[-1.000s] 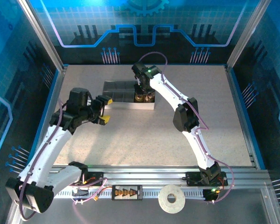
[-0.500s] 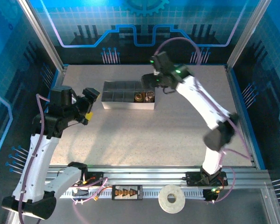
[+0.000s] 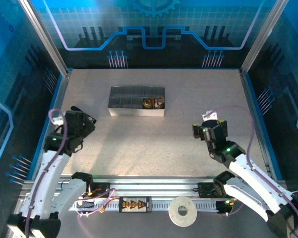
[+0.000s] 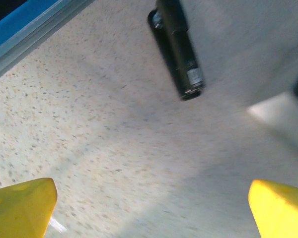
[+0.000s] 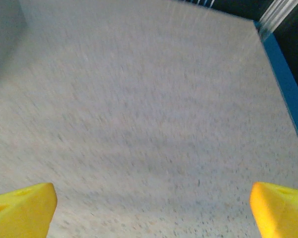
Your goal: Roll the socks
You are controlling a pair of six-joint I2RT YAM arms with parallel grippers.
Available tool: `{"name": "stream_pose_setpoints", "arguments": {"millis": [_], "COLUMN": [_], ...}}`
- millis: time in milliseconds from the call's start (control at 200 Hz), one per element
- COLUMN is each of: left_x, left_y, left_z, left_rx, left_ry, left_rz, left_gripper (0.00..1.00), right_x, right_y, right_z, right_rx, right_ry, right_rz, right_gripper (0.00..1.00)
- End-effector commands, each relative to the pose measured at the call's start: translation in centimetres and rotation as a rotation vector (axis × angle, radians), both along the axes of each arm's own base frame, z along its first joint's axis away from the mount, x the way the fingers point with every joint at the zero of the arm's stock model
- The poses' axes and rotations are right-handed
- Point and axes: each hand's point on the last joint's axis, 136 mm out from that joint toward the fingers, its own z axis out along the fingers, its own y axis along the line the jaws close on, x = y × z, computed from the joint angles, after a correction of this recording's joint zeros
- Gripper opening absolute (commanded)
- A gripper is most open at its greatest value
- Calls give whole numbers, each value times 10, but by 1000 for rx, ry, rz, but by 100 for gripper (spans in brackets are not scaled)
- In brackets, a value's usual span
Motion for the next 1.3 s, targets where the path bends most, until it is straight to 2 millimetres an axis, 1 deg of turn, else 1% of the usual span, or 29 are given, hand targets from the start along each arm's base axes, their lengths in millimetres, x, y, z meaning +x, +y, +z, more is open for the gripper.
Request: {"name": "stream_pose_setpoints", "arguments": {"millis": [0, 30, 60, 120, 175, 245, 285, 315, 330, 380, 405, 460, 475, 510, 545, 570, 575, 620, 645, 685, 695, 725, 760, 800, 886, 951, 986, 1081, 1296], "left_x": [40, 49, 60, 81, 94, 109, 117, 123, 127, 138, 143, 153, 155, 162, 168, 171, 172, 175, 177, 179, 178, 180, 176, 177, 179, 179, 179, 179, 179], "left_y": [12, 9, 7, 0, 2, 3, 4, 3, 1, -1, -2, -3, -3, -4, -7, -7, -7, -8, -16, -29, -31, -33, -33, -30, -28, -26, -26, -25, -26], "left_z": [-4, -11, -13, -21, -27, -36, -39, -40, -40, -41, -43, -50, -52, -51, -50, -53, -54, -59, -63, -70, -73, -69, -75, -72, -73, -73, -73, -73, -73], "left_rx": [231, 252, 275, 321, 333, 310, 297, 283, 278, 270, 271, 283, 287, 293, 301, 305, 306, 314, 310, 308, 313, 353, 336, 336, 334, 322, 322, 322, 323], "left_ry": [-87, -100, -133, -197, -257, -317, -343, -369, -385, -424, -431, -442, -446, -457, -471, -476, -476, -490, -487, -493, -492, -533, -496, -495, -487, -493, -492, -491, -492], "left_rz": [-147, -183, -217, -294, -286, -295, -284, -287, -293, -304, -311, -324, -328, -345, -365, -370, -370, -378, -423, -492, -500, -506, -495, -475, -467, -465, -464, -463, -465], "left_gripper": [99, 99, 99, 99, 99, 99, 99, 99, 99, 99, 99, 99, 99, 99, 99, 99, 99, 99, 99, 99, 99, 99, 99, 99, 99, 99, 99, 99, 99], "right_x": [39, 46, 55, 73, 90, 108, 117, 125, 129, 137, 140, 141, 143, 137, 133, 131, 128, 121, 120, 121, 121, 122, 124, 125, 117, 116, 119, 132, 132], "right_y": [5, 7, 9, 17, 22, 22, 20, 21, 25, 23, 26, 33, 34, 22, 14, 8, 6, -3, -5, -2, 0, 2, 6, 7, 1, -3, -3, -18, -17], "right_z": [18, 7, -2, -15, -25, -39, -44, -40, -40, -46, -47, -42, -36, -38, -36, -32, -35, -36, -37, -40, -41, -45, -47, -47, -44, -42, -42, -48, -48], "right_rx": [-23, -36, -47, -46, -26, -9, 6, 39, 45, 36, 39, 12, 4, 26, 89, 123, 126, 172, 189, 206, 206, 209, 213, 214, 218, 208, 203, 193, 188], "right_ry": [-140, -103, -76, -66, -88, -78, -87, -110, -113, -62, -48, -99, -150, -171, -198, -236, -233, -292, -317, -342, -336, -291, -251, -261, -307, -321, -316, -250, -253], "right_rz": [19, 30, 40, 77, 96, 104, 98, 104, 135, 134, 166, 248, 262, 218, 221, 207, 201, 193, 197, 229, 236, 246, 272, 279, 247, 230, 215, 109, 113], "right_gripper": [100, 100, 100, 100, 100, 100, 100, 100, 100, 100, 100, 100, 100, 100, 100, 100, 100, 100, 100, 100, 100, 100, 100, 100, 100, 100, 100, 100, 100]}}
